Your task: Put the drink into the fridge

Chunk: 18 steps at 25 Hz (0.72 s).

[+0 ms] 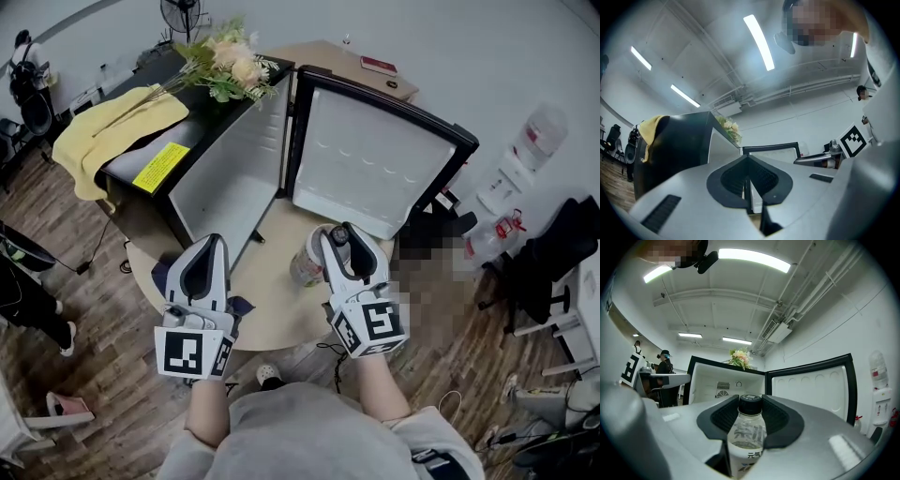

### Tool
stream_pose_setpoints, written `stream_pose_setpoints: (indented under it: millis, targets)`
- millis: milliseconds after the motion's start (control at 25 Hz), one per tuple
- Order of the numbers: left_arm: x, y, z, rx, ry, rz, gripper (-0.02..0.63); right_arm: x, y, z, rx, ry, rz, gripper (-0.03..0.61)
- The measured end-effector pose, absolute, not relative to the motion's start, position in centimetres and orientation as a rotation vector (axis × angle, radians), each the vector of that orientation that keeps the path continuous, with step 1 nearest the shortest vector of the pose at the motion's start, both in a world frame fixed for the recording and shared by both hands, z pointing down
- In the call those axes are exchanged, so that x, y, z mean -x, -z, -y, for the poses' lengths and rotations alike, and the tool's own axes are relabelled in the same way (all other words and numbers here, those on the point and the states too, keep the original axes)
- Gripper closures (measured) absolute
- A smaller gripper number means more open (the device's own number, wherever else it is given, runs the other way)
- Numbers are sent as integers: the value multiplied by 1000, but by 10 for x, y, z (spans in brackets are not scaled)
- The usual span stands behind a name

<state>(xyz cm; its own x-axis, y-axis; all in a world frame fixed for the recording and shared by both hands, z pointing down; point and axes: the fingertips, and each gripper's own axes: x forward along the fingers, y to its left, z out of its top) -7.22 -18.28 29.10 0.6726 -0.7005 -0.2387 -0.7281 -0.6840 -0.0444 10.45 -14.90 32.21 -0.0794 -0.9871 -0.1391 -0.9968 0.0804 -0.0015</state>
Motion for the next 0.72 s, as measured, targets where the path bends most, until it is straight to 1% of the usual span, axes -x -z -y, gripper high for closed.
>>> stream_pose_setpoints:
  millis: [360, 720]
  targets:
    - [62, -302, 208, 2797, -293, -1132, 606, -98, -324, 192, 2043, -158, -2265, 417]
    - [47, -301, 235, 2777, -293, -1196, 606, -99, -321, 244, 1948, -135, -2351, 417]
